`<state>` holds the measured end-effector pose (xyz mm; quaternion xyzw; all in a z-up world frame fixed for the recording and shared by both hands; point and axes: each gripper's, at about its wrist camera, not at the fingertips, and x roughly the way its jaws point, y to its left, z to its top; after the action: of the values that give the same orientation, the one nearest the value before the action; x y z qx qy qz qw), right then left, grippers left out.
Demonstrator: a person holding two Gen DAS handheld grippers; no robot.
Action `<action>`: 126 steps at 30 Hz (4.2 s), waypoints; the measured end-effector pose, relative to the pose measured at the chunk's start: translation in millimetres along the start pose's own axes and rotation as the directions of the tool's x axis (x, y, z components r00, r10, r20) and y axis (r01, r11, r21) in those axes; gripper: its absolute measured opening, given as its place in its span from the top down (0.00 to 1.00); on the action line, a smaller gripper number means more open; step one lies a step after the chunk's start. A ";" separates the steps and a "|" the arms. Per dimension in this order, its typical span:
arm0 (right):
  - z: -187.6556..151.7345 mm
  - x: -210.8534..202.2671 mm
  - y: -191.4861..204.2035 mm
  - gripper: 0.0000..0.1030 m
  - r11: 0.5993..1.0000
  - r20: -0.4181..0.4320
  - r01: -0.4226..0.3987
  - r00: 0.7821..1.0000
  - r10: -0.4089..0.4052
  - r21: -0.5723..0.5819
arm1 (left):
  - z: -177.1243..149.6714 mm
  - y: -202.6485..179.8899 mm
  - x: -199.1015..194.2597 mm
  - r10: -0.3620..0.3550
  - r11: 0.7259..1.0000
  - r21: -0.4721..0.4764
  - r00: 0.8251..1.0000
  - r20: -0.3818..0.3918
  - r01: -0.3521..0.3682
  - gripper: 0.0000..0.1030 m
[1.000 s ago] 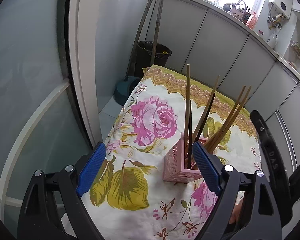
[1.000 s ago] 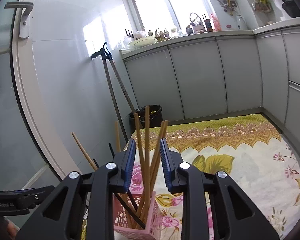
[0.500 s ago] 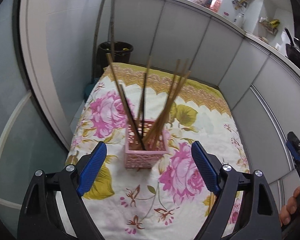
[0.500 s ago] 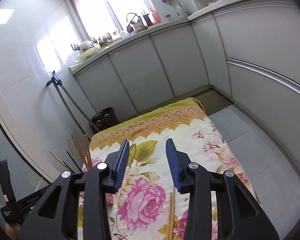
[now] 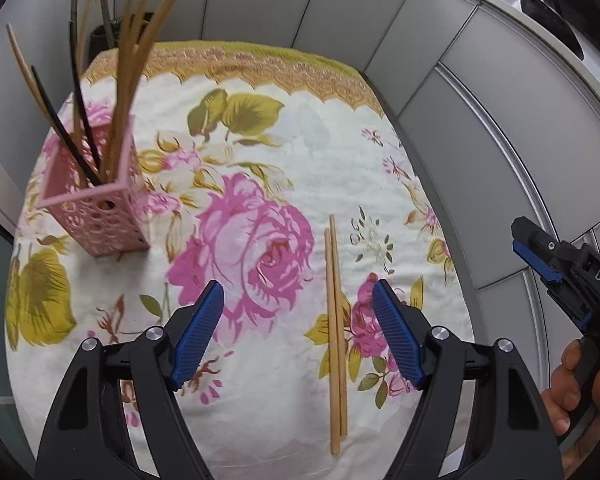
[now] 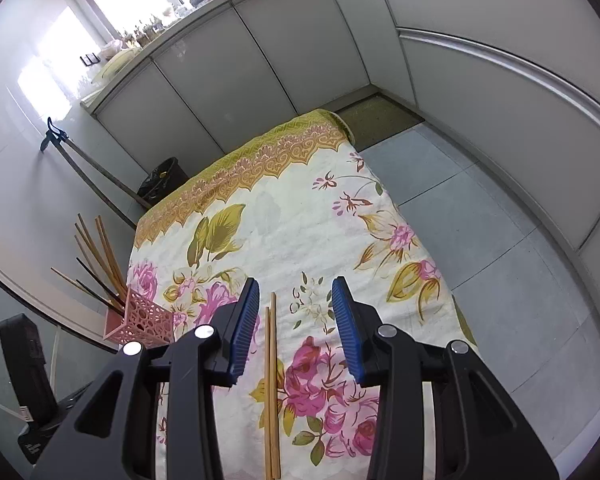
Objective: Organize utensils
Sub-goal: 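Move both open tools back to the two remaining wooden chopsticks, then grasp a wooden chopstick with the left tool and lift it, then grasp the last wooden chopstick with the right tool while the left tool holds its chopstick, then carry both wooden chopsticks to the pink basket and insert the left tool's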
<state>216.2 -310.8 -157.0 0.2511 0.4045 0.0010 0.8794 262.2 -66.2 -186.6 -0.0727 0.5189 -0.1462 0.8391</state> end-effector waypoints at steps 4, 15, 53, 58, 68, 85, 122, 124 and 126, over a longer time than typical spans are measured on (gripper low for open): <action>-0.9 2.0 -2.3 0.62 1.000 -0.026 0.009 1.000 -0.009 -0.005 | -6.0 -9.5 31.6 -0.004 1.000 0.009 0.997 -0.078 0.005 0.32; -1.4 7.1 -5.3 0.62 1.000 -0.051 0.003 0.999 -0.003 0.003 | -4.5 -9.9 87.8 -0.020 1.000 -0.012 0.977 -0.211 0.018 0.53; 5.0 7.2 -16.7 0.64 0.999 -0.027 0.003 1.000 -0.002 0.042 | 4.0 -37.6 120.1 0.127 0.979 0.180 0.981 -0.146 -0.099 0.95; 2.9 24.0 -23.8 0.64 0.999 -0.086 0.039 0.996 -0.037 0.032 | 20.8 -25.2 90.5 0.096 0.988 0.129 0.995 -0.042 -0.090 0.95; -29.2 93.5 20.9 0.64 0.986 -0.303 0.036 0.949 -0.084 -0.160 | 31.4 -11.8 -26.4 -0.024 0.993 0.114 0.957 0.289 -0.010 0.95; -60.3 159.5 65.2 0.73 0.952 -0.405 0.078 0.892 -0.200 -0.297 | 27.7 44.8 -94.2 -0.033 0.998 0.065 0.895 0.446 0.005 0.95; -28.4 1.3 146.1 0.94 0.897 0.250 -0.218 0.911 0.328 -0.383 | 49.3 135.5 -133.2 0.140 0.990 -0.128 0.527 0.838 -0.059 0.95; -27.4 -0.6 145.1 0.94 0.897 0.256 -0.225 0.906 0.336 -0.381 | 52.1 133.3 -128.7 0.149 0.989 -0.122 0.515 0.844 -0.085 0.95; -27.4 -1.0 144.2 0.94 0.896 0.257 -0.229 0.904 0.340 -0.380 | 53.3 132.0 -120.9 0.146 0.989 -0.111 0.516 0.844 -0.097 0.95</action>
<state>225.1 -172.9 -107.4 0.1490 0.2098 0.1610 0.9528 281.5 95.9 -96.0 -0.1191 0.0516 -0.0203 0.9913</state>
